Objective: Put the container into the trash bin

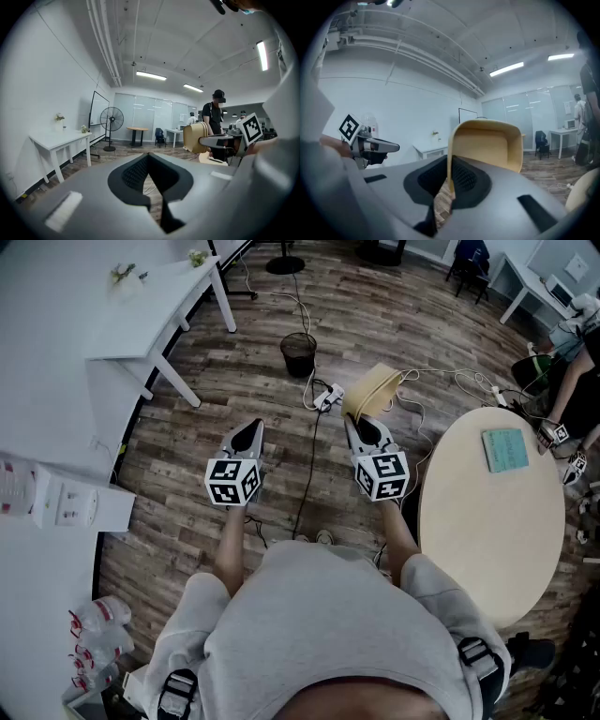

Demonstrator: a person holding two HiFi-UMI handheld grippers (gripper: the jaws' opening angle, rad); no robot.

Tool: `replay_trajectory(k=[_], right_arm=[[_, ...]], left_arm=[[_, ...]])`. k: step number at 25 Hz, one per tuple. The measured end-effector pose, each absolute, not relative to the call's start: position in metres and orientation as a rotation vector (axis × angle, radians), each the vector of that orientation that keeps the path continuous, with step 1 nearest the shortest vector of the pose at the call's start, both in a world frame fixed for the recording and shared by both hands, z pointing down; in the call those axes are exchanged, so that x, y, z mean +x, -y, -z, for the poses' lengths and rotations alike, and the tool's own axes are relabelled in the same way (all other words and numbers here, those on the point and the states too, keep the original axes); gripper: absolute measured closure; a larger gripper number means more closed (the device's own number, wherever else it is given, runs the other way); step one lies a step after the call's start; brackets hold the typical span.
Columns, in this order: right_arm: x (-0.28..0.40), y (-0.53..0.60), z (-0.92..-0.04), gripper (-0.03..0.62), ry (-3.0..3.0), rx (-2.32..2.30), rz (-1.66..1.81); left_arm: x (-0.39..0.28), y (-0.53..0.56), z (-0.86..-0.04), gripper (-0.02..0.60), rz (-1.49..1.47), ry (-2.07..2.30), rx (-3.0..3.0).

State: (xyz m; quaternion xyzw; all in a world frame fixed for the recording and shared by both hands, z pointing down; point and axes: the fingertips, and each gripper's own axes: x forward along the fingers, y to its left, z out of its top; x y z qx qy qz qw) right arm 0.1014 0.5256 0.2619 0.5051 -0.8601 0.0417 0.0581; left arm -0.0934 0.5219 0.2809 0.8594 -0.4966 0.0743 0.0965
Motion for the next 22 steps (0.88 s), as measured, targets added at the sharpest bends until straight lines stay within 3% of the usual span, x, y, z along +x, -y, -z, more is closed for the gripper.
replay_trajectory(k=[22], right_arm=[[0.120,-0.535,-0.274,0.565,2.620,1.480,-0.160]], left_arm=[[-0.070,-0.531,-0.290,0.571,-0.251,1.488,2.511]])
